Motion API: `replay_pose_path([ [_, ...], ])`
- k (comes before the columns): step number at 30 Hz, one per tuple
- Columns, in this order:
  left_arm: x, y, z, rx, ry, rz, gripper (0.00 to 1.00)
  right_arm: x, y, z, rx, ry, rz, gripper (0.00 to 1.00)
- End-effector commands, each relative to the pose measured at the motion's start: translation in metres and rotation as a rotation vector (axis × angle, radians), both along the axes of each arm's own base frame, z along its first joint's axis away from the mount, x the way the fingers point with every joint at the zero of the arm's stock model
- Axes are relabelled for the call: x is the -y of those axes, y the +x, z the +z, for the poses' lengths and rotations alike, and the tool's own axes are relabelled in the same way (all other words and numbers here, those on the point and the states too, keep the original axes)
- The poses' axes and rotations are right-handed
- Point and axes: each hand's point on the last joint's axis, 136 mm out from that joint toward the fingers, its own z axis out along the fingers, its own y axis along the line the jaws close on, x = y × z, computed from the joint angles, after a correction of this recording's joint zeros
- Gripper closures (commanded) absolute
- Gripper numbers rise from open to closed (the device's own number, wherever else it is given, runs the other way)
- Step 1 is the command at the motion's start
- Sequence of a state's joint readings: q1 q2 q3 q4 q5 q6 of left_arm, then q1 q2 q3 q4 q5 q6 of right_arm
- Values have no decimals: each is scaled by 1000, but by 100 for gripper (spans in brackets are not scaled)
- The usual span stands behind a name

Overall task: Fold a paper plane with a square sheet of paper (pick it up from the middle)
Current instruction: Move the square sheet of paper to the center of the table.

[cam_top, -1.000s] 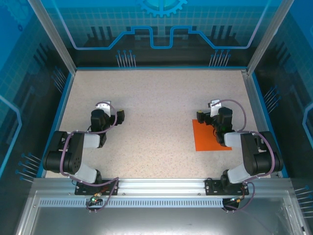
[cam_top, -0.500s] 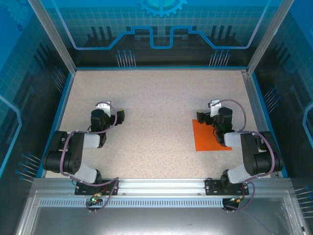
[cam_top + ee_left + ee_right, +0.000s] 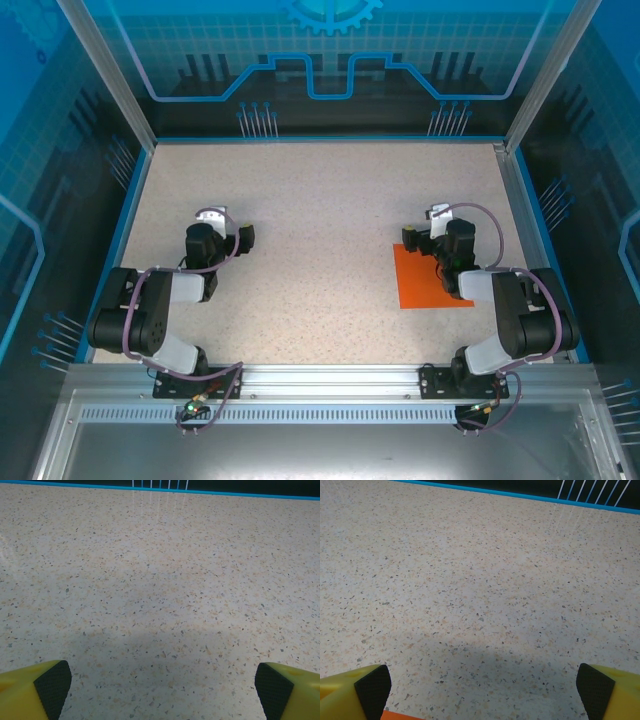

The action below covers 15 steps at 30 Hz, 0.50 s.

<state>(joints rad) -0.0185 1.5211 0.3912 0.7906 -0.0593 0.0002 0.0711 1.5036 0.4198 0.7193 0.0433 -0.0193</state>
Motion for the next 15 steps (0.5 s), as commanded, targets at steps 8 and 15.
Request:
replay_pose_path([
  [8, -5, 7, 11, 29, 1, 15, 2, 5, 7, 12, 42, 12, -9, 1],
  [15, 5, 2, 19, 61, -2, -50, 1, 5, 7, 11, 41, 13, -9, 1],
])
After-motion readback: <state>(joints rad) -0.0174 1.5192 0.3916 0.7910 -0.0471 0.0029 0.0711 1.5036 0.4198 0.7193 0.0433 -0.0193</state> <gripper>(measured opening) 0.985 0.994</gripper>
